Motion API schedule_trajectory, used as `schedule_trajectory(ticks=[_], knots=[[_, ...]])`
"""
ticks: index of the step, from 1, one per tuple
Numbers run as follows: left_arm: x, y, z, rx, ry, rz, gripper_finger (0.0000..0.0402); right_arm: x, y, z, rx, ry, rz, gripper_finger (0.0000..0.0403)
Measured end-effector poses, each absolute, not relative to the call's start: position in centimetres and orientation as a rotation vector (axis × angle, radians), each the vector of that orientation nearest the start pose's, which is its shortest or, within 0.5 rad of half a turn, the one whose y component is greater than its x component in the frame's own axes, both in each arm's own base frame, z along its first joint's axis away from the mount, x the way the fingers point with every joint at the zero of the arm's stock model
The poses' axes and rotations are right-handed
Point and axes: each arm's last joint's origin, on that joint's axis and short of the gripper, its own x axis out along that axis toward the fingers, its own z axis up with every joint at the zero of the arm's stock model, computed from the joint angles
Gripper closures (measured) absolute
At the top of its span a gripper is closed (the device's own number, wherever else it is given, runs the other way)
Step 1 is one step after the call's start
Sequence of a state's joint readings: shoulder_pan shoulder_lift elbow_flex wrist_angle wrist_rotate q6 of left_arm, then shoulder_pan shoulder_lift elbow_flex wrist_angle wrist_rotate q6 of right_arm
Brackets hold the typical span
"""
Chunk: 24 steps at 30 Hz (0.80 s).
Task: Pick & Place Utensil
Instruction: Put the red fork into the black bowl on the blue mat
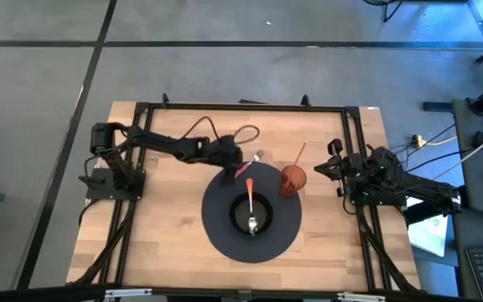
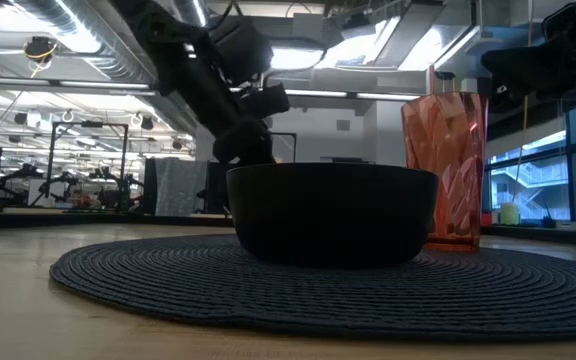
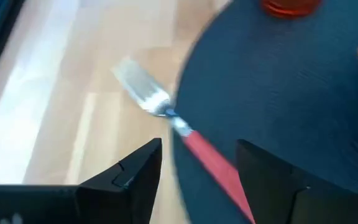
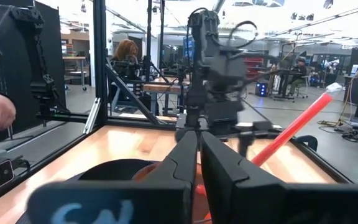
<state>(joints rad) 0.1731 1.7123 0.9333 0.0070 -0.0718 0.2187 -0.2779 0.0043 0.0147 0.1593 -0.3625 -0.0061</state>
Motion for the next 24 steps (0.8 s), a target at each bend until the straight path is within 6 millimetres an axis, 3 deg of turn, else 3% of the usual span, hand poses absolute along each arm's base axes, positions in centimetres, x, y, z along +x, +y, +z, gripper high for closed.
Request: schedule_trajectory(ticks=[7, 18, 24], knots=[[33.4, 9.1, 17.1, -0.013, 0.721, 0.141, 0.021, 9.3, -1.6, 18.3, -0.064, -0.162, 0.089, 0.0379], [34.3, 10.5, 19.0, 0.103, 0.612, 0.127, 0.0241, 9.3, -1.6, 18.3, -0.064, -0.162, 0.089, 0.0379], [34.3, 13.4, 21.3, 0.067, 0.612, 0.06, 0.0271, 9.3, -1.6, 18.3, -0.06, -0.156, 0.092, 0.0379]])
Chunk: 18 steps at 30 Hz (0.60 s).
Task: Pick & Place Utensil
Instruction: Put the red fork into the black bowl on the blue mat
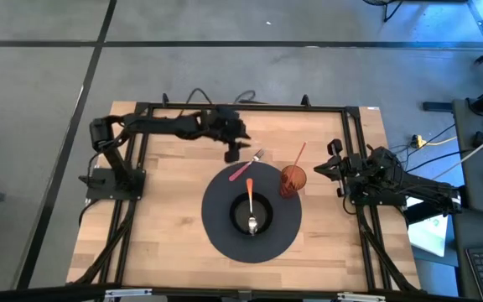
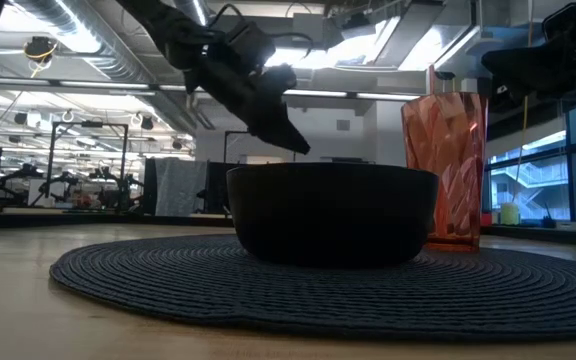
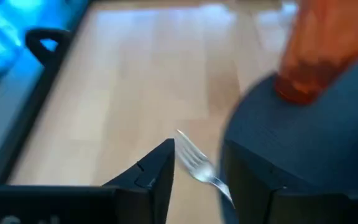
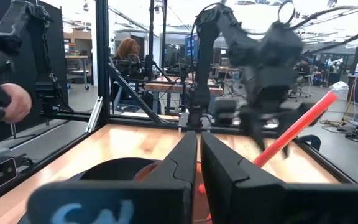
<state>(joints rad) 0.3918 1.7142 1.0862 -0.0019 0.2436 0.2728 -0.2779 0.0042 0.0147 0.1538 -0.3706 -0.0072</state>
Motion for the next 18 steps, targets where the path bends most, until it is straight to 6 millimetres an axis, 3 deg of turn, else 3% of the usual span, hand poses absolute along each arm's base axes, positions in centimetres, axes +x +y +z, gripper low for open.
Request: schedule_trajectory(ticks=[6, 10, 13, 18], knots=[[33.5, 16.7, 22.7, 0.036, 0.553, 0.056, 0.0299, 9.3, -1.6, 18.3, -0.065, -0.161, 0.09, 0.0379], [32.6, 18.3, 22.4, -0.015, 0.592, 0.054, 0.032, 9.3, -1.6, 18.3, -0.065, -0.162, 0.089, 0.0379], [32.3, 18.1, 22.2, -0.043, 0.605, -0.053, 0.0333, 9.3, -1.6, 18.3, -0.065, -0.161, 0.089, 0.0379], [33.1, 15.6, 21.0, 0.087, 0.709, -0.147, 0.0356, 9.3, -1.6, 18.3, -0.126, -0.165, 0.083, 0.0379]])
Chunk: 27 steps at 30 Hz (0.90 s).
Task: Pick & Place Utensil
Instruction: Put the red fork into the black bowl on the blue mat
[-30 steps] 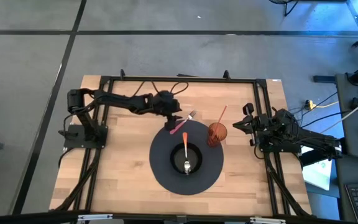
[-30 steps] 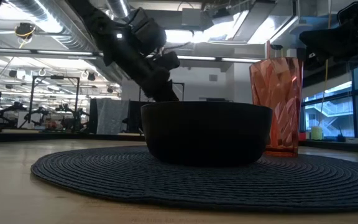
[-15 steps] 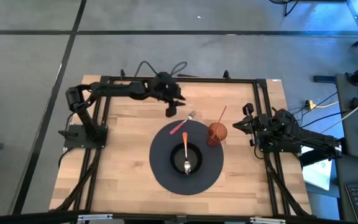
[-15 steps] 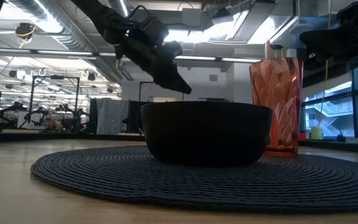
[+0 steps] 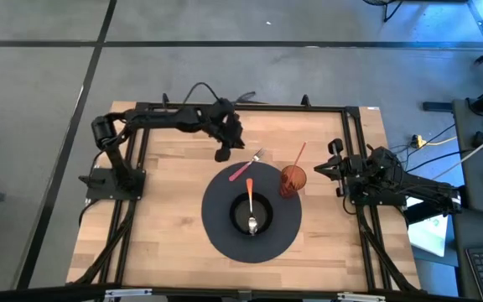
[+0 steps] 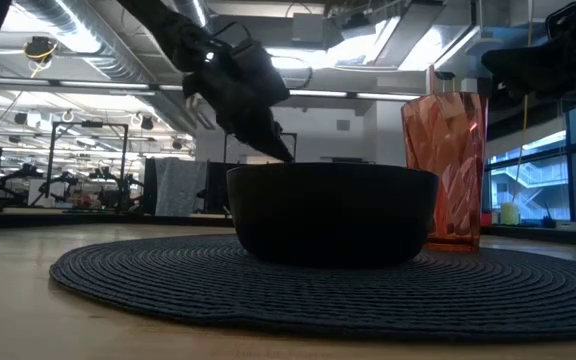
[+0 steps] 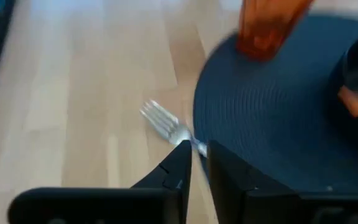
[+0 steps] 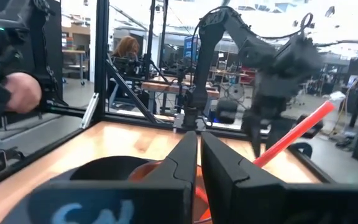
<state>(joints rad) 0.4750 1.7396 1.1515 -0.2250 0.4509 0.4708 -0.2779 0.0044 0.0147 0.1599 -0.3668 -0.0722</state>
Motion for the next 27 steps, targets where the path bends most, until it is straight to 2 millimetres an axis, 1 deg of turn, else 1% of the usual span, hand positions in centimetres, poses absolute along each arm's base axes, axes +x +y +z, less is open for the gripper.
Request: schedule_trajectory(ticks=[6, 9, 13, 17, 21, 27], knots=[[34.8, 13.1, 19.4, 0.256, 0.764, -0.205, 0.0393, 9.3, -1.6, 18.4, -0.177, -0.174, 0.078, 0.0379], [35.3, 12.4, 18.9, 0.321, 0.759, -0.249, 0.0399, 9.3, -1.6, 18.4, -0.192, -0.174, 0.068, 0.0379], [35.5, 12.5, 17.9, 0.318, 0.774, -0.269, 0.0399, 9.3, -1.6, 18.4, -0.193, -0.175, 0.068, 0.0379], [35.8, 12.1, 16.1, 0.291, 0.831, -0.302, 0.04, 9.3, -1.6, 18.4, -0.192, -0.174, 0.069, 0.0379], [36.3, 11.3, 15.0, 0.297, 0.859, -0.327, 0.0399, 9.3, -1.6, 18.4, -0.192, -0.174, 0.068, 0.0379], [36.9, 9.4, 14.5, 0.363, 0.88, -0.349, 0.0399, 9.3, -1.6, 18.4, -0.192, -0.175, 0.069, 0.0379]])
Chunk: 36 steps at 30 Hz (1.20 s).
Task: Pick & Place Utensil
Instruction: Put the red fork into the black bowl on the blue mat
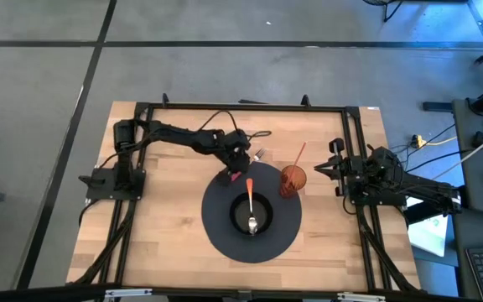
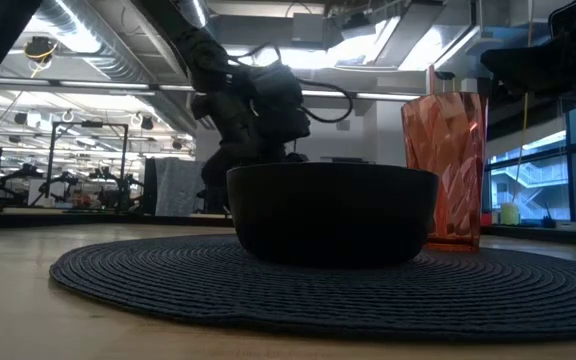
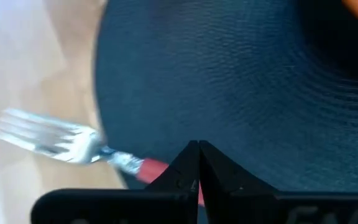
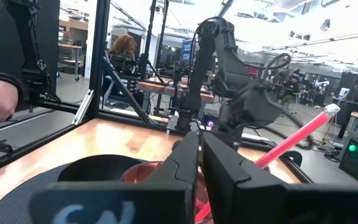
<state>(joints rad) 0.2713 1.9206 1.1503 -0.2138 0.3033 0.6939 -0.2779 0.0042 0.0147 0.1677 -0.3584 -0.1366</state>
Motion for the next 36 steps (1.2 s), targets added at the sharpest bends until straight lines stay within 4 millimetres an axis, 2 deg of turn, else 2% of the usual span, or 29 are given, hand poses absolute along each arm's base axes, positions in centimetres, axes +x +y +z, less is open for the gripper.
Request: schedule_trajectory(ticks=[5, 15, 18, 24, 31, 36], knots=[[37.1, 8.5, 13.9, 0.404, 0.925, -0.326, 0.0399, 9.3, -1.6, 18.4, -0.192, -0.175, 0.069, 0.0379], [36.7, 9.1, 13.7, 0.425, 1.011, -0.241, 0.0398, 9.3, -1.6, 18.4, -0.192, -0.174, 0.069, 0.0379], [36.5, 9.6, 13.8, 0.411, 1.021, -0.208, 0.0398, 9.3, -1.6, 18.4, -0.192, -0.174, 0.069, 0.0379], [35.8, 11.4, 13.7, 0.47, 1.123, -0.033, 0.0398, 9.3, -1.6, 18.4, -0.192, -0.174, 0.069, 0.0379], [34.9, 13.9, 13.7, 0.401, 1.119, -0.013, 0.0398, 9.3, -1.6, 18.4, -0.191, -0.174, 0.069, 0.0379], [35.1, 14.6, 14.3, 0.415, 1.081, -0.05, 0.0398, 9.3, -1.6, 18.4, -0.191, -0.174, 0.069, 0.0379]])
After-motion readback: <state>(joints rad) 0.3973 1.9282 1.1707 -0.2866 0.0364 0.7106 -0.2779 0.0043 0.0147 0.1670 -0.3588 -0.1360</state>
